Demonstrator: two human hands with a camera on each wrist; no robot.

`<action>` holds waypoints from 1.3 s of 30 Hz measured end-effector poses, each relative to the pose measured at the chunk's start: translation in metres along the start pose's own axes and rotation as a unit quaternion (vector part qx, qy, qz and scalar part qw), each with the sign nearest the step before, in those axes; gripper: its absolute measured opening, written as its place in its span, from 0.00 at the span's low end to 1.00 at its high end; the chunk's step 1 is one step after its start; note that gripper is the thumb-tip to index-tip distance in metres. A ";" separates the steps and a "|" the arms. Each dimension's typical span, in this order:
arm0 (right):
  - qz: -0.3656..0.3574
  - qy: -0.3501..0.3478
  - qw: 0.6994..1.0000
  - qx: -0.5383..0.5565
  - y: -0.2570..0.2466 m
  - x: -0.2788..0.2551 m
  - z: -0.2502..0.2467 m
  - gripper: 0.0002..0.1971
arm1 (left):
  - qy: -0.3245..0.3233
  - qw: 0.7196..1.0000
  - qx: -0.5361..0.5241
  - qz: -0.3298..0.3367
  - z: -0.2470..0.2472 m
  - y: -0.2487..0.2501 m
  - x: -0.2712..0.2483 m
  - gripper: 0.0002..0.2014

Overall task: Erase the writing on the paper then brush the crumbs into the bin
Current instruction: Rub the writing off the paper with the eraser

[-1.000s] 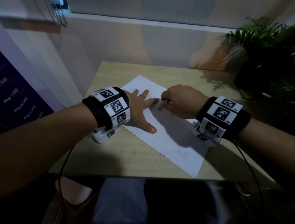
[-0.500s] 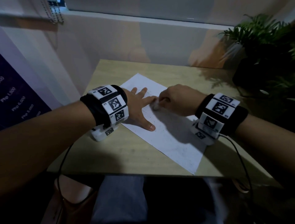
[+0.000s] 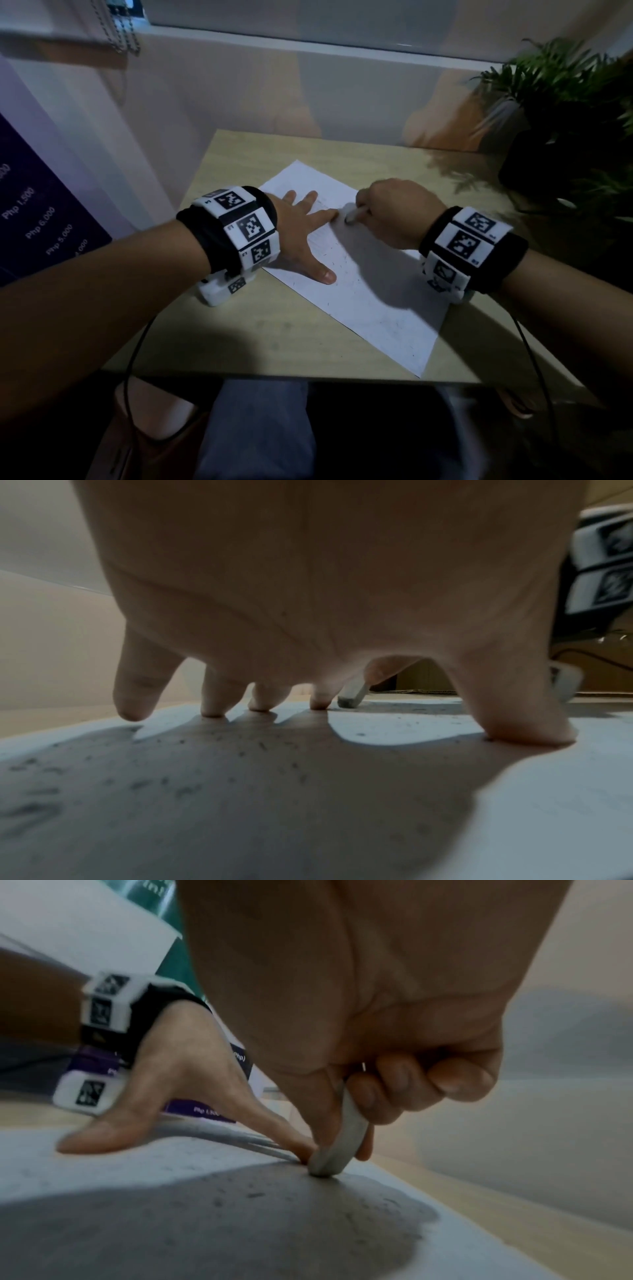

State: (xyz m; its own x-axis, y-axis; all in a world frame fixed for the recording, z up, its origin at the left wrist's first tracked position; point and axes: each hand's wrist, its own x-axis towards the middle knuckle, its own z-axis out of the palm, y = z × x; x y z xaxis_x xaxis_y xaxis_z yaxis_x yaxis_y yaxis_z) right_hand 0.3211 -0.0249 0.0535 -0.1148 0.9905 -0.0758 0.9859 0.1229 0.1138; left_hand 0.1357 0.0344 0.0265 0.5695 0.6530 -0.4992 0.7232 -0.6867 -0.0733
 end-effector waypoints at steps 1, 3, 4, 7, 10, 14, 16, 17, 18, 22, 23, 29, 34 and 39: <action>-0.007 0.012 1.000 -0.012 -0.005 -0.003 0.001 0.17 | 0.002 1.000 -0.001 -0.001 0.000 0.000 0.000 0.65; -0.040 0.028 0.999 -0.021 -0.018 -0.013 0.005 0.14 | 0.004 1.000 -0.006 0.000 0.000 0.000 -0.001 0.65; -0.062 0.027 0.998 -0.017 -0.023 -0.019 0.006 0.14 | 0.004 1.000 -0.007 0.002 0.000 0.000 0.000 0.65; -0.070 -0.015 0.996 0.056 -0.020 -0.022 0.002 0.14 | 0.000 1.000 -0.006 0.001 0.000 -0.001 0.001 0.65; -0.024 -0.021 0.998 0.051 -0.003 -0.009 -0.001 0.17 | -0.011 1.000 0.001 -0.003 -0.002 -0.001 0.001 0.66; -0.025 0.028 0.998 -0.044 -0.018 -0.015 0.002 0.13 | -0.003 1.000 -0.003 -0.002 -0.002 0.001 -0.003 0.66; -0.070 0.033 0.996 -0.046 -0.033 -0.027 0.001 0.11 | -0.006 1.000 -0.007 0.000 -0.004 0.003 -0.004 0.67; -0.085 0.020 0.996 -0.015 -0.036 -0.030 -0.001 0.10 | -0.010 1.000 -0.007 0.000 -0.005 0.003 -0.004 0.69; -0.086 -0.005 0.996 0.024 -0.036 -0.030 -0.004 0.10 | -0.012 1.000 -0.007 0.000 -0.005 0.002 -0.003 0.70; -0.018 -0.037 0.999 0.026 -0.017 -0.012 -0.009 0.19 | -0.002 1.000 0.002 -0.001 0.000 0.001 -0.002 0.68; -0.006 -0.025 1.000 0.001 -0.017 -0.011 -0.007 0.19 | 0.001 1.000 0.003 -0.005 0.000 0.002 -0.003 0.67; -0.089 0.023 0.996 -0.001 -0.053 -0.037 -0.003 0.07 | 0.004 1.000 0.005 -0.002 -0.001 0.004 -0.002 0.73; -0.031 -0.029 0.998 0.037 -0.024 -0.019 -0.008 0.17 | -0.004 1.000 -0.008 -0.001 -0.001 0.002 -0.003 0.69; -0.054 0.037 0.997 -0.034 -0.034 -0.024 0.006 0.14 | -0.015 1.000 -0.015 0.001 -0.003 0.003 -0.004 0.75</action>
State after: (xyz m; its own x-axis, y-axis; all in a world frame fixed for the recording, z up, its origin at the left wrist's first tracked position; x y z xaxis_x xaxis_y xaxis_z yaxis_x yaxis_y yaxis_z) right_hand 0.2915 -0.0535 0.0459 -0.2315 0.9727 -0.0177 0.9568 0.2310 0.1766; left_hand 0.1366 0.0312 0.0307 0.5591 0.6421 -0.5246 0.7341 -0.6774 -0.0468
